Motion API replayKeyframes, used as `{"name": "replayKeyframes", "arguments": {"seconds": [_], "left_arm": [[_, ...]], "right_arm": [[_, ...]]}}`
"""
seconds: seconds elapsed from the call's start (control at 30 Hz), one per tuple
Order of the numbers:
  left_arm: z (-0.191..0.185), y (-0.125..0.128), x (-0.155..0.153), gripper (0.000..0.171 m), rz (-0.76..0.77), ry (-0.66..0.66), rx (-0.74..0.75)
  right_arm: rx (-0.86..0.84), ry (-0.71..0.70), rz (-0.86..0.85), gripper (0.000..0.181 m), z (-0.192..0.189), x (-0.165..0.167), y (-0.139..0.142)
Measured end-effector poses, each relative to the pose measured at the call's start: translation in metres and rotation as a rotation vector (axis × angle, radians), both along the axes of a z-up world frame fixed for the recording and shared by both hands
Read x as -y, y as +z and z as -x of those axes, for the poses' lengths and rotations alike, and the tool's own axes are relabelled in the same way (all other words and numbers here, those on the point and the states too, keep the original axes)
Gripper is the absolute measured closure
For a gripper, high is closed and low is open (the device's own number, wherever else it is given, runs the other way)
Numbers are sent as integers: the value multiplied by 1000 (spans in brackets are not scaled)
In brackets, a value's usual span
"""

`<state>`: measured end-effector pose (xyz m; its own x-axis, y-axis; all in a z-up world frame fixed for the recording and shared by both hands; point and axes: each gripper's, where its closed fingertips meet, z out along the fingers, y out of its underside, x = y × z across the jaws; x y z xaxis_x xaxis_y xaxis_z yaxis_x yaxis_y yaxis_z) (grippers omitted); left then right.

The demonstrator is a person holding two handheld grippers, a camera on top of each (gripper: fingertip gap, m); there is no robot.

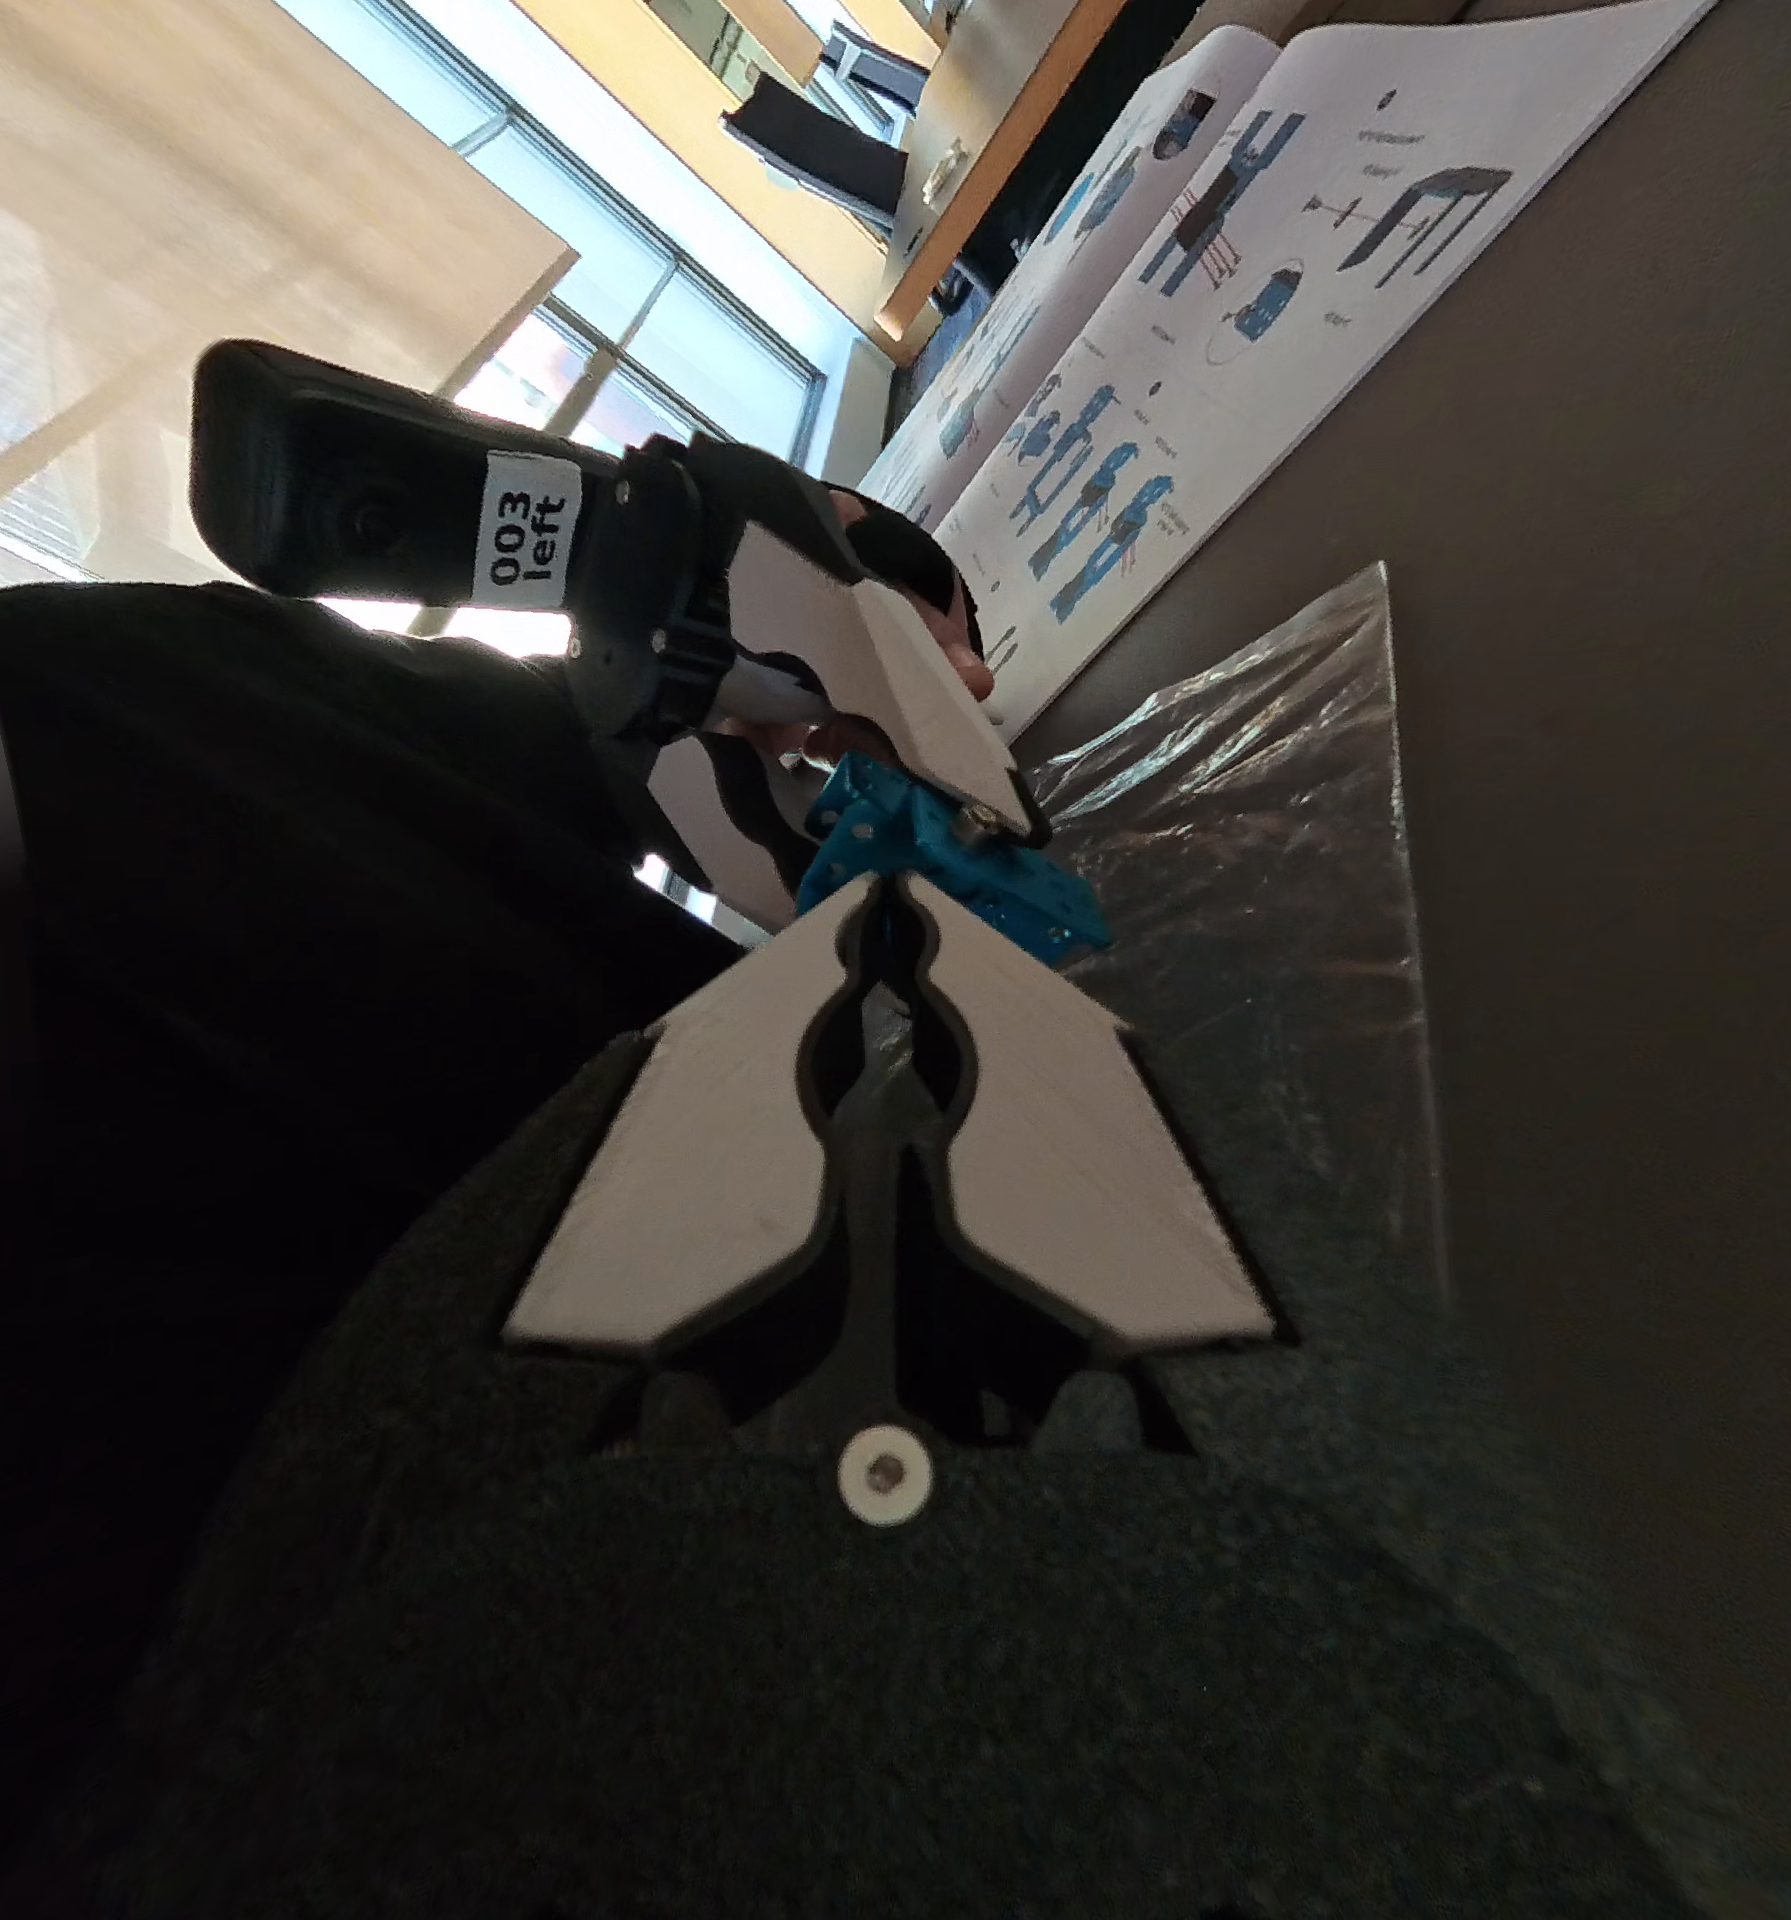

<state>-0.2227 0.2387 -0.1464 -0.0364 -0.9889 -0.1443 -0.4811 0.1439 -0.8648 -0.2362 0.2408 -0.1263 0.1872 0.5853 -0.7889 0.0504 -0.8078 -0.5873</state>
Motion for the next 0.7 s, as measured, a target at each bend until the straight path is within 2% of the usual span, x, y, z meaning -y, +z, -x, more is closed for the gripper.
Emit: {"name": "replayKeyframes", "arguments": {"seconds": [0.13,0.23,0.3,0.4,0.43,0.47,0.53,0.7], "left_arm": [[1,-5,-2,132,1,7,-22],[3,-9,-2,131,-8,4,-53],[5,-10,-6,132,-8,16,-64],[9,-9,-13,131,9,39,-69],[10,-8,-16,131,13,48,-69],[11,-8,-19,132,16,56,-69],[12,-8,-22,132,25,67,-67],[12,-9,-20,132,14,61,-73]], "right_arm": [[89,-21,-27,181,-5,-3,-11],[253,-26,-136,181,-21,-7,-22],[352,60,-235,178,-28,4,-23],[502,226,-461,162,-27,34,-24],[556,268,-523,161,-23,42,-28],[616,283,-581,168,-20,44,-33],[719,351,-623,174,-16,51,-45],[813,468,-589,172,-11,55,-55]]}}
